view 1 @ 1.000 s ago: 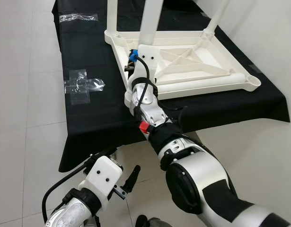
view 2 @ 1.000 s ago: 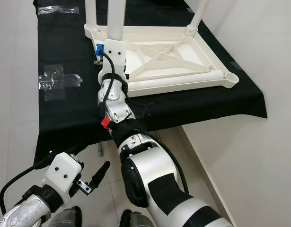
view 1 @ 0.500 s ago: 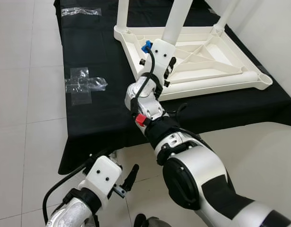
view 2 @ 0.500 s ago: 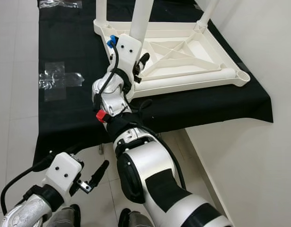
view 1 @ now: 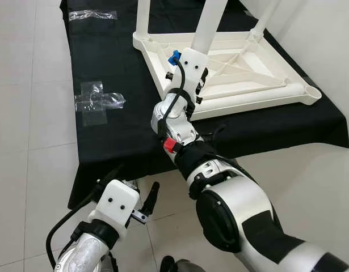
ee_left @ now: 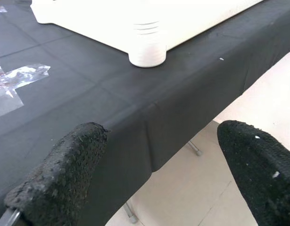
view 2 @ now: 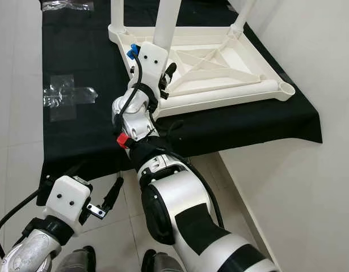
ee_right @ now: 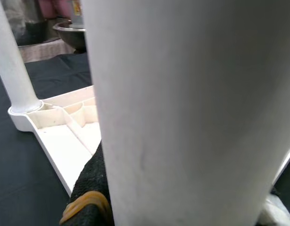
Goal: Building children table
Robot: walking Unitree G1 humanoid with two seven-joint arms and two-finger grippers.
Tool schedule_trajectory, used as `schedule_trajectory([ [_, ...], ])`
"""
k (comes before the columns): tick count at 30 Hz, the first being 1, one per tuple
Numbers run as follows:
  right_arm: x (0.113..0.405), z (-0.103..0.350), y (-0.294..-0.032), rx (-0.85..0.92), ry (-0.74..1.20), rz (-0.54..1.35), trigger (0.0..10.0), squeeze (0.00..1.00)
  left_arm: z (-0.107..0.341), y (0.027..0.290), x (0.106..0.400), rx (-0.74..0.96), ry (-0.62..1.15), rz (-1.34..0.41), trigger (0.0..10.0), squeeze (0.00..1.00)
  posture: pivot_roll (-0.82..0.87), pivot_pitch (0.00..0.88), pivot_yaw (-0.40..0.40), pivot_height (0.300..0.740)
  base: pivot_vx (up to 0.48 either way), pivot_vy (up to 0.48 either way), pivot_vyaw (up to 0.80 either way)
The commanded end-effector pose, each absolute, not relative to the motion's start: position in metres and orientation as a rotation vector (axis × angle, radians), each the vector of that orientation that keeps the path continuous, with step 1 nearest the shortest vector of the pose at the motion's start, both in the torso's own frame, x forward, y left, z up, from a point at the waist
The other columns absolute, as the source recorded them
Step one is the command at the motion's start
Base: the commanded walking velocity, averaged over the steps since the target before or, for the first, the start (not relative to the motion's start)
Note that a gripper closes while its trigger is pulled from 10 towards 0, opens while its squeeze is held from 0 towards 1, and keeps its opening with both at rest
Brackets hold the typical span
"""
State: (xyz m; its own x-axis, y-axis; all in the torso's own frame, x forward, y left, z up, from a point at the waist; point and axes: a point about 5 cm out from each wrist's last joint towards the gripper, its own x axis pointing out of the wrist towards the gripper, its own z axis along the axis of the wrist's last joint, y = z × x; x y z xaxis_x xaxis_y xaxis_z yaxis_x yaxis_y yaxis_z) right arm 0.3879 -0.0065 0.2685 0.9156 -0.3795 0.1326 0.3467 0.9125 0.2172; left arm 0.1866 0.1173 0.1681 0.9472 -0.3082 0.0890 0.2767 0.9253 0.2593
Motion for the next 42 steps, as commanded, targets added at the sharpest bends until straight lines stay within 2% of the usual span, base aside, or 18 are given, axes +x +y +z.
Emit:
schedule_trajectory([
  [1, 0.384, 0.221, -0.005, 0.125, 0.022, -0.387, 10.0, 0.00, 0.163, 0.117, 0.186, 0.248, -0.111, -0.290, 10.0, 0.00, 0.17, 0.222, -0.206, 0.740, 0.000, 0.000, 0.00],
  [2, 0.384, 0.218, -0.006, 0.113, 0.026, -0.381, 10.0, 0.00, 0.163, 0.118, 0.186, 0.248, -0.114, -0.280, 10.0, 0.00, 0.17, 0.220, -0.204, 0.740, 0.000, 0.000, 0.00],
  [3, 0.384, 0.216, -0.007, 0.106, 0.029, -0.377, 10.0, 0.08, 0.163, 0.118, 0.186, 0.249, -0.116, -0.273, 10.0, 0.00, 0.17, 0.220, -0.204, 0.740, 0.000, 0.000, 0.00],
  [4, 0.384, 0.215, -0.007, 0.102, 0.028, -0.366, 10.0, 0.38, 0.162, 0.118, 0.186, 0.250, -0.118, -0.271, 10.0, 0.00, 0.17, 0.218, -0.205, 0.740, 0.000, 0.000, 0.00],
  [6, 0.384, 0.215, -0.006, 0.102, 0.027, -0.358, 10.0, 0.38, 0.162, 0.118, 0.186, 0.251, -0.120, -0.271, 10.0, 0.00, 0.17, 0.218, -0.205, 0.740, 0.000, 0.000, 0.00],
  [7, 0.384, 0.214, -0.003, 0.110, 0.040, -0.310, 10.0, 1.00, 0.163, 0.117, 0.186, 0.253, -0.123, -0.270, 10.0, 0.00, 0.17, 0.217, -0.205, 0.740, 0.000, 0.000, 0.00],
  [19, 0.385, 0.220, -0.002, 0.123, -0.010, -0.281, 10.0, 1.00, 0.161, 0.117, 0.186, 0.251, -0.112, -0.282, 10.0, 0.00, 0.17, 0.218, -0.204, 0.740, 0.000, 0.000, 0.00],
  [27, 0.385, 0.220, -0.001, 0.131, -0.039, -0.195, 10.0, 1.00, 0.160, 0.117, 0.188, 0.256, -0.112, -0.287, 10.0, 0.00, 0.16, 0.217, -0.200, 0.740, 0.000, 0.000, 0.00],
  [28, 0.384, 0.219, -0.002, 0.129, -0.047, -0.178, 10.0, 0.00, 0.160, 0.117, 0.188, 0.256, -0.111, -0.289, 10.0, 0.00, 0.16, 0.216, -0.197, 0.740, 0.000, 0.000, 0.00],
  [42, 0.378, 0.200, -0.008, 0.130, -0.037, -0.026, 10.0, 0.00, 0.158, 0.116, 0.191, 0.253, -0.108, -0.292, 10.0, 0.00, 0.16, 0.214, -0.198, 0.740, 0.000, 0.000, 0.00],
])
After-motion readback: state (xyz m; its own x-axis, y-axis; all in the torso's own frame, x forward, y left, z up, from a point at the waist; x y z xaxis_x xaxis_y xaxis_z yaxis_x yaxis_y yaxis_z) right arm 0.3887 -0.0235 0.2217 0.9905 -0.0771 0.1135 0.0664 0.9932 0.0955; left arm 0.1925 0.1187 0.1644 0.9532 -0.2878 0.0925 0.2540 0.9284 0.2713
